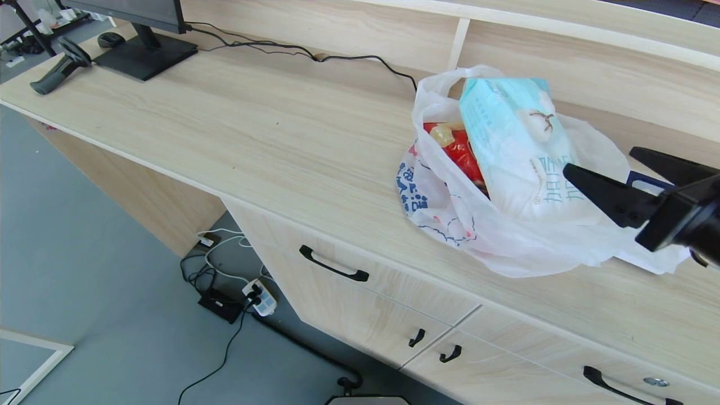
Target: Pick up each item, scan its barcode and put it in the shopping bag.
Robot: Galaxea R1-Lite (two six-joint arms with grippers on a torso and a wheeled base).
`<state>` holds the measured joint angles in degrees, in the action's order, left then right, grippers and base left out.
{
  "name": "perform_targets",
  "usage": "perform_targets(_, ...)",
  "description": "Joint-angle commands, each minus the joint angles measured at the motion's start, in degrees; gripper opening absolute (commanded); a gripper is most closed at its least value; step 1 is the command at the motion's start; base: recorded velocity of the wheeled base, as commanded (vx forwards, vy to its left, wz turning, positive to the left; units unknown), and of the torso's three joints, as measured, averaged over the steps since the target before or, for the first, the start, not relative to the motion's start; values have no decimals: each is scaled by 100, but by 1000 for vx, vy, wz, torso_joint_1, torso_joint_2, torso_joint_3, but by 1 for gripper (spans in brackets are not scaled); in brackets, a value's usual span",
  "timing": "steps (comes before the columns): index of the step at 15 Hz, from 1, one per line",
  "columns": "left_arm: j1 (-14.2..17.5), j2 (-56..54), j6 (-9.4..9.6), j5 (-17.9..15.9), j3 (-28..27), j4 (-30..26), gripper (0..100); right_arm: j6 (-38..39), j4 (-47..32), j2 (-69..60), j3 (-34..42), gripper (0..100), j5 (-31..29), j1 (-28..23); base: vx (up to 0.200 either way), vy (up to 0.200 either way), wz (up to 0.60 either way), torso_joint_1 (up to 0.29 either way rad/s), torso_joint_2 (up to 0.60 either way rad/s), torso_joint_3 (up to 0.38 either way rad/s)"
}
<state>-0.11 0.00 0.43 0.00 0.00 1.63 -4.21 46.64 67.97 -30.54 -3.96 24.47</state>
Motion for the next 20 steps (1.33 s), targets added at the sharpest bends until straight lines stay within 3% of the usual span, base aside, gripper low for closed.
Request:
perform_targets(1,2,9,1,0,0,4,100,-19,-6,-1313,1226,100,-17,164,0,0,0,0,0,0)
perform_targets(5,2,9,-8,0,0,4,100,-36,-568,-3255,3019,100,-8,164,0,0,0,0,0,0)
perform_targets(11,2,9,19,0,0,4,100,16,-5060,-6481,2474,100,80,164,0,0,0,0,0,0)
perform_targets(14,2,0,28,0,0,-5,100,95,-5666,-6797,2412,100,80,93,0,0,0,0,0,0)
perform_targets(16,2,9,36,0,0,-5,100,315,-5675,-6551,2421,100,9,-460,0,0,0,0,0,0)
perform_targets(17,2,9,36,0,0,-14,100,377,-5666,-6121,2421,100,-237,-1392,0,0,0,0,0,0)
perform_targets(20,2,9,28,0,0,-14,100,122,-5569,-6235,2474,100,97,-2666,0,0,0,0,0,0)
